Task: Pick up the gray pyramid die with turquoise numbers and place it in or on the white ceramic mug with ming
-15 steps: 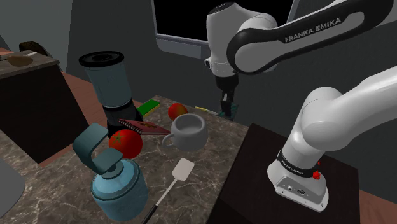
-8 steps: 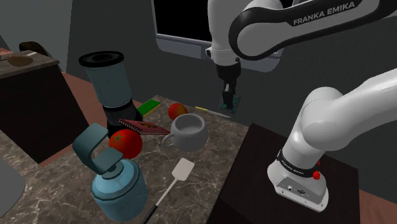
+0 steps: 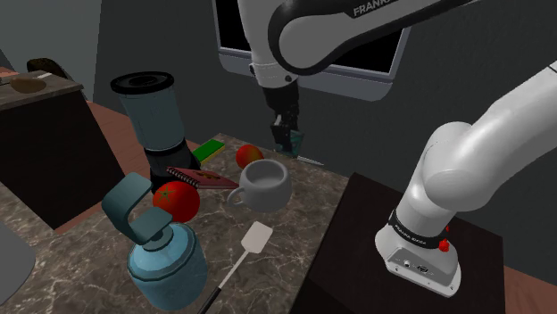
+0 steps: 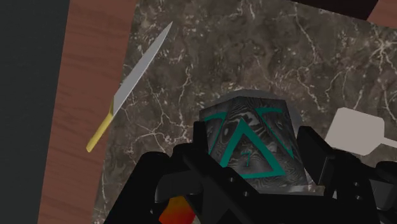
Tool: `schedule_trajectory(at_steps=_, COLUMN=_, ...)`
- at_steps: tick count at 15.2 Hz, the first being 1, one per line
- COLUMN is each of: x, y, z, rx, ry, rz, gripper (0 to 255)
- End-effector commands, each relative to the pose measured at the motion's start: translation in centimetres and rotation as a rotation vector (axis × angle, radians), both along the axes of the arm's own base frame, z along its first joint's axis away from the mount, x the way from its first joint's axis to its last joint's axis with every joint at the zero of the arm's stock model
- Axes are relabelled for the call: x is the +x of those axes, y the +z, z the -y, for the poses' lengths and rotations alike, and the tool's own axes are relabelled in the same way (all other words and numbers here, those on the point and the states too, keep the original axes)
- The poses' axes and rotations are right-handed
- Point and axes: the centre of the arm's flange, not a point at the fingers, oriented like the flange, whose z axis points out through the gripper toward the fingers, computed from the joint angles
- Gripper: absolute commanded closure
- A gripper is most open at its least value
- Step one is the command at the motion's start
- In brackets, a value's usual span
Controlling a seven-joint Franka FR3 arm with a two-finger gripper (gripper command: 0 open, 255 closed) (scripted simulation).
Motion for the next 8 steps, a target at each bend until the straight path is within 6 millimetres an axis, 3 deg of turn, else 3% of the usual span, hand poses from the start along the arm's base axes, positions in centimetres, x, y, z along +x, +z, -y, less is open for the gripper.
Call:
schedule_trajectory(at_steps=1, x=1.7, y=0.6, z=-1.9, rx=0.001, ry=0.000, rz=0.000, gripper=255)
schedule_trajectory(at_steps=5, x=5.6, y=1.2, z=-6.2, rx=0.001, ry=0.000, rz=0.000, gripper=255)
schedule_trajectory(at_steps=8, x=5.6, y=-0.4, z=-6.2, rx=0.001, ry=0.000, rz=0.000, gripper=255)
